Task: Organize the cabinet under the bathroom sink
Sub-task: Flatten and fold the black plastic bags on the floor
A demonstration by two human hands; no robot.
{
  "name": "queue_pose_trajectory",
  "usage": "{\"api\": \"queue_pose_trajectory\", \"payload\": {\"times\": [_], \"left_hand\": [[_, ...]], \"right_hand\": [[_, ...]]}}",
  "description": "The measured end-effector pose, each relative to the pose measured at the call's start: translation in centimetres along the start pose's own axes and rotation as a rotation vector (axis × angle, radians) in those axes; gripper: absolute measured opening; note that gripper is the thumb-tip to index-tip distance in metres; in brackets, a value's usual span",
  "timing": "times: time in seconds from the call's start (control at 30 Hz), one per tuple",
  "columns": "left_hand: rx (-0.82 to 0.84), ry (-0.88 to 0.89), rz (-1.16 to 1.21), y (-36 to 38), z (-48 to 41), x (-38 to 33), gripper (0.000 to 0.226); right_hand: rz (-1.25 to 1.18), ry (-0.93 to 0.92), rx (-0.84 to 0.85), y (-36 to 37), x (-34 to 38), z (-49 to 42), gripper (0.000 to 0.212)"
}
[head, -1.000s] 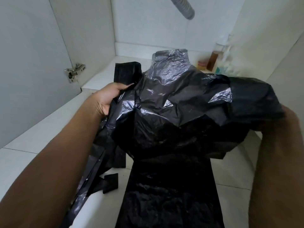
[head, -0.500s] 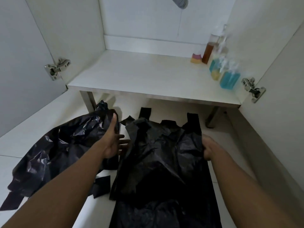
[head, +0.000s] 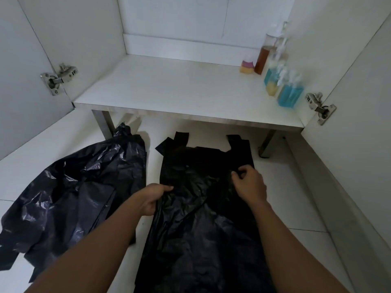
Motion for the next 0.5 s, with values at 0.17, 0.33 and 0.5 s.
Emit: {"api": "queue_pose_trajectory", "payload": {"times": [0.17,0.33,0.5], "left_hand": [[-0.065,0.209,-0.269,0.5,-0.5,0.7,0.038],[-0.218,0.386,-0.424,0.2,-0.7,0.7,0.008],[-0.467,0.628,-0.574,0.0,-1.5,2.4,0.043]], "right_hand": [[0.404,-0.107,0.318,3.9,-1.1,4.5,0.066],[0.444,-0.127,0.264,5.5,-4.5,7.7,0.080],[0.417,-0.131,0.213,6.2,-5.1,9.0,0.087]]}}
Point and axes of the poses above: each hand's wrist, its own z-axis away from the middle knuckle, its own y-axis out of the palm, x = y × z, the point moved 1 cm from there along -z, towards the middle knuckle, and after that the axes turned 1 degree about -z, right-handed, at the moved point
